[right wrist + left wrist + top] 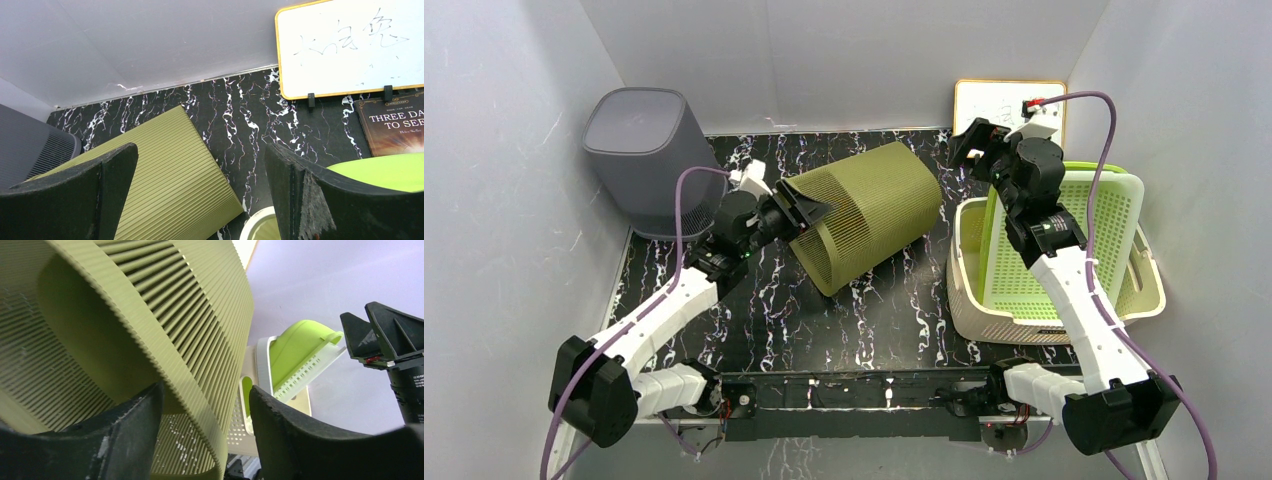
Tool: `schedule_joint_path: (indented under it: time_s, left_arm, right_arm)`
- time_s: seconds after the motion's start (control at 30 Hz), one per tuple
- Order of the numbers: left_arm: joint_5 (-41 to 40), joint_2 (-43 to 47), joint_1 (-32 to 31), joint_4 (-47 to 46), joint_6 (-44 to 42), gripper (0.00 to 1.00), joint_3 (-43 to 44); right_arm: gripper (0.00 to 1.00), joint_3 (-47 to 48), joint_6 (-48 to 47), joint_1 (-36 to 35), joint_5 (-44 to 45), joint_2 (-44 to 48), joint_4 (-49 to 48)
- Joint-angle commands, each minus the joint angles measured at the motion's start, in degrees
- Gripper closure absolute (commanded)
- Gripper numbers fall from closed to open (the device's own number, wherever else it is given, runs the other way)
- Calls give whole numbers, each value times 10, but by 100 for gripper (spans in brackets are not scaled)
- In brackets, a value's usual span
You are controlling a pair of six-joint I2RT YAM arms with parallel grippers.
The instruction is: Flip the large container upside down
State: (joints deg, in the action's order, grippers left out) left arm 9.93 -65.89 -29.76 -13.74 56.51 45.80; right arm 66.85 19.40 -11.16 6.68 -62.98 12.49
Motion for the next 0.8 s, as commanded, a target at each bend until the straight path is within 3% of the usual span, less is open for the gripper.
schedule_joint_path:
  time_s: [0.0,0.13,0.2,0.43,0.6,0.77]
  left_arm:
    - [1,-1,-19,-37,11,56,7]
    - [-7,-9,-21,-55,15,74,-19]
    - [-10,-14,-21,-71,17,100,-34]
    - [-9,-21,-21,-168,10,100,-75]
    - [-13,-44,-21,-224,-38,100,0]
    - [-58,-77,-5,-393,12,100,-6]
  right_arm:
    - [2,2,-4,2,16,-8,3]
    - [2,-1,-3,2,15,-7,2]
    - [2,-2,-4,2,17,-6,5]
    - [2,-7,-10,2,26,-1,5]
    - [2,-11,-14,2,36,-4,3]
    - [2,-13,-17,3,79,3,3]
